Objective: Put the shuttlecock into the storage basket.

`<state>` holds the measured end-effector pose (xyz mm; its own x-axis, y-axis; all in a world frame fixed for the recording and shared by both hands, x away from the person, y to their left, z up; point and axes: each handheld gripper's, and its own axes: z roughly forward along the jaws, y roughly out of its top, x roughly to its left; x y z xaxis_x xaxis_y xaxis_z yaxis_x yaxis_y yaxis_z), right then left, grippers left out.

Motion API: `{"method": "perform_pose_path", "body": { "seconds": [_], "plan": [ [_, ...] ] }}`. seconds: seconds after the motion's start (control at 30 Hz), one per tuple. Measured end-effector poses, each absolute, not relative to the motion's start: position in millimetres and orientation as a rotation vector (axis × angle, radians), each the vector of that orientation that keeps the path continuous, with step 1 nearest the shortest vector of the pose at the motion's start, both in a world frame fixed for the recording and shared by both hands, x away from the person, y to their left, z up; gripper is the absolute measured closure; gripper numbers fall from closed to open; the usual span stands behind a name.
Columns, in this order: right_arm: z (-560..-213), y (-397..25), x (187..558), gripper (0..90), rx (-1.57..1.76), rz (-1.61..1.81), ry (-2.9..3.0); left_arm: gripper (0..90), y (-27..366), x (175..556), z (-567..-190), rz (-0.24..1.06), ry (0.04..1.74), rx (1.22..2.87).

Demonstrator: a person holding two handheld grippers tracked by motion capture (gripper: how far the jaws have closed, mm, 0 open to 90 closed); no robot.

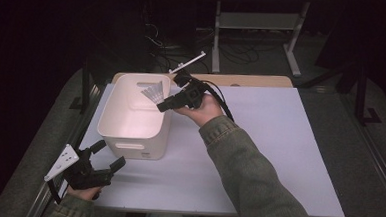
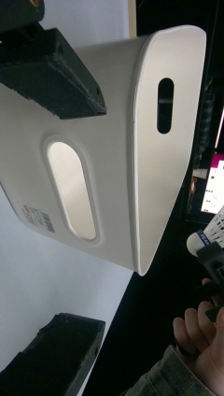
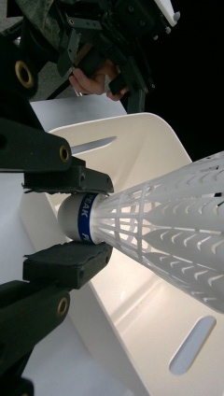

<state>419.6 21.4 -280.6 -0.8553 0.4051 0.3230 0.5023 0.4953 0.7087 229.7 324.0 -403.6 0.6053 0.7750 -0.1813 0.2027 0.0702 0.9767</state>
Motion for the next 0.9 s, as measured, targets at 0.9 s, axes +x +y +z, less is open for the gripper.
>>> {"method": "perform_pose_path", "body": {
  "seconds": [0.9],
  "plan": [
    [-299.3, 59.3, 418.7, 63.7, -0.719, -1.242, -2.614, 0.0, 323.2, 228.9, -403.5, 0.522, 0.884, 1.471]
  ]
}}
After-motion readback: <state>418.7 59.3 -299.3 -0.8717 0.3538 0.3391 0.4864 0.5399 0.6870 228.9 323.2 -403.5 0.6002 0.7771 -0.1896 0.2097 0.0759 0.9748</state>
